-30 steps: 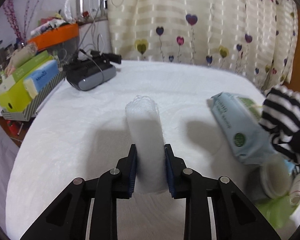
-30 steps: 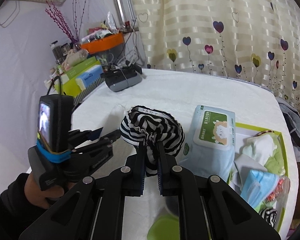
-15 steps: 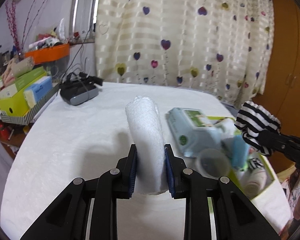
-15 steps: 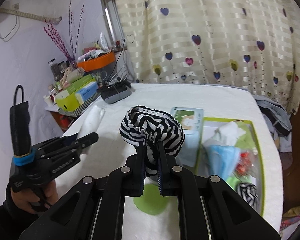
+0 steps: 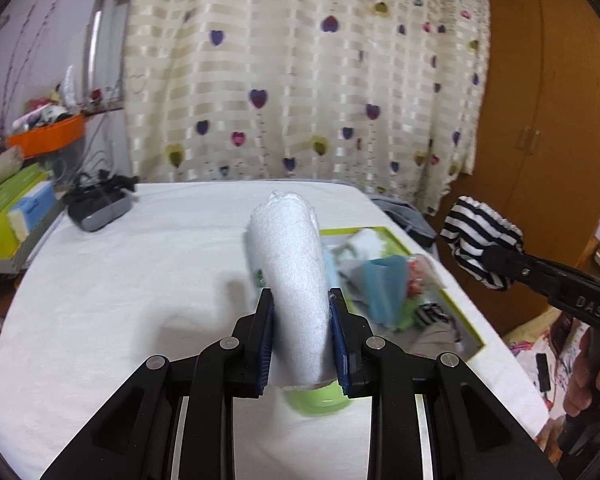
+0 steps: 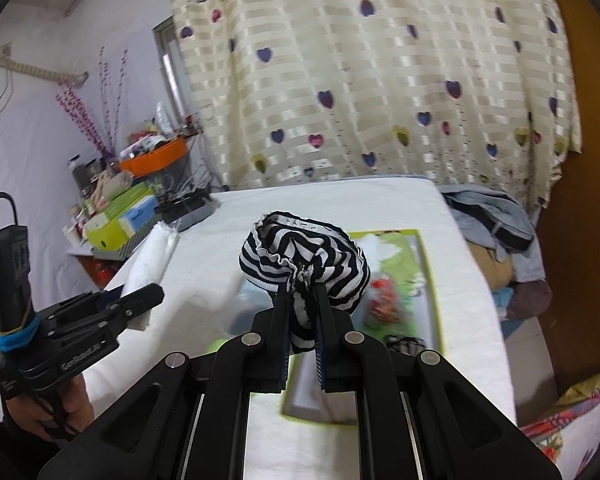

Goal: Organize soft objects
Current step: 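Lift the white towel and striped sock and carry both over the box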

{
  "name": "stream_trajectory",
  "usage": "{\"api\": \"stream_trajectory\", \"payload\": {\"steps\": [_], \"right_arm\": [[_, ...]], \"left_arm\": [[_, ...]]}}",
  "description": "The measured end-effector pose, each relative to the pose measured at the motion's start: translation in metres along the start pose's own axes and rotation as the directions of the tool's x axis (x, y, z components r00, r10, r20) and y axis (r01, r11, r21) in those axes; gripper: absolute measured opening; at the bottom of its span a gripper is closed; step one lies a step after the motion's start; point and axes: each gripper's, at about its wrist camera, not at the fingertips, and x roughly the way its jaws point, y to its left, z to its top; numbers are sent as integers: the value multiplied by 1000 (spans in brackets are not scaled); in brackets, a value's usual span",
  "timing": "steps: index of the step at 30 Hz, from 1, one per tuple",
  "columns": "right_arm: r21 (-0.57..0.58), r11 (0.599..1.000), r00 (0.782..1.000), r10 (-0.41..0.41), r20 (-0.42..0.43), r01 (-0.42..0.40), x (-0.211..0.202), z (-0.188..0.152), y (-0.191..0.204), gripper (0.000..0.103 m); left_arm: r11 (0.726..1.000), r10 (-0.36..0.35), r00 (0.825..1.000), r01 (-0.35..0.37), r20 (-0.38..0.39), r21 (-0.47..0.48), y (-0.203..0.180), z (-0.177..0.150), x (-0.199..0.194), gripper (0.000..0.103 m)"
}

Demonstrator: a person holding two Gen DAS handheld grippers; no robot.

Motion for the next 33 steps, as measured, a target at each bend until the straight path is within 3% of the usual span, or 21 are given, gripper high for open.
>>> {"api": "stream_trajectory", "payload": {"steps": [9,33], "right_arm": [[31,999,999,-41,-29,42,1,-10,-30,10],[34,998,981,-49,-188,56,69,-40,-70,11]], "left_arm": [[994,-96,994,98,-44,47,-49,-7,18,24],[984,-132,965,155,-224,86,-91,-28,98,24]]}}
